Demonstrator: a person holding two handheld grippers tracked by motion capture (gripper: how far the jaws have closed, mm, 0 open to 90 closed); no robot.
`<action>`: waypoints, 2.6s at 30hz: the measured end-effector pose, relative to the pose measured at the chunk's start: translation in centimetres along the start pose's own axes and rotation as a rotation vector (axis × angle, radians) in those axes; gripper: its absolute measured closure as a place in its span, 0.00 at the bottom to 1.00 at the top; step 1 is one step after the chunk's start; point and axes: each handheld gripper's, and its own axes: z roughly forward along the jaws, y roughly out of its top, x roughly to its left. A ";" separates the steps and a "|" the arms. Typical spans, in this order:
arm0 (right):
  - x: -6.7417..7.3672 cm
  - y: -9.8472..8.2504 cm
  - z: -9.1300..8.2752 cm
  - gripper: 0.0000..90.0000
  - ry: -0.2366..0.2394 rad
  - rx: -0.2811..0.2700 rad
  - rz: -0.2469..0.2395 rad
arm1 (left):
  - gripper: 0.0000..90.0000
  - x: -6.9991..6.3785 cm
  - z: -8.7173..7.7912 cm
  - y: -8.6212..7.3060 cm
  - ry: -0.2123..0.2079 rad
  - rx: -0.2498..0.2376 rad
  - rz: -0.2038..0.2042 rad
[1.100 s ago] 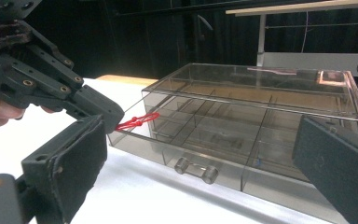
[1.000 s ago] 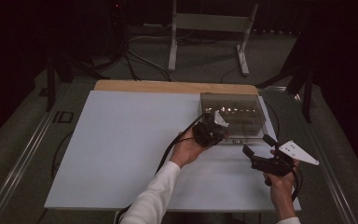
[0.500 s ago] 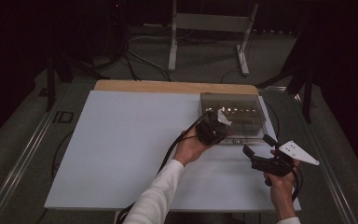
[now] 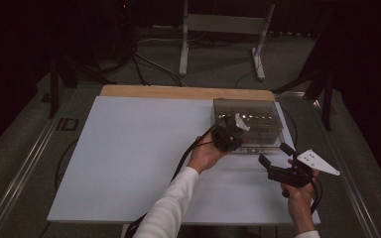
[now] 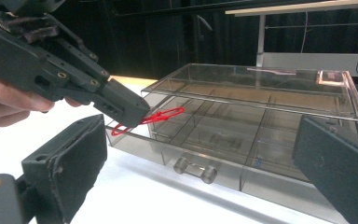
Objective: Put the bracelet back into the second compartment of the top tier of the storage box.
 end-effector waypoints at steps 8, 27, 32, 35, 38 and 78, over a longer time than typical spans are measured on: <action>0.1 0.0 0.0 0.04 0.001 -0.002 -0.001 | 1.00 -0.1 0.3 0.6 0.002 -0.001 0.012; -0.1 0.0 0.0 0.04 0.000 0.000 -0.003 | 1.00 0.3 0.7 1.3 0.005 0.018 0.013; 0.0 0.0 0.0 0.04 0.000 0.000 -0.003 | 1.00 0.3 0.9 1.6 0.010 0.023 0.020; -0.1 0.0 0.0 0.04 -0.001 0.000 -0.003 | 1.00 0.2 1.0 1.7 0.009 0.023 0.018; -0.1 0.0 -0.1 0.04 -0.002 0.000 -0.002 | 1.00 0.2 1.1 2.0 0.011 0.026 0.022; -0.2 0.1 -0.3 0.04 -0.008 -0.011 0.007 | 1.00 0.1 3.2 3.2 0.036 0.034 -0.013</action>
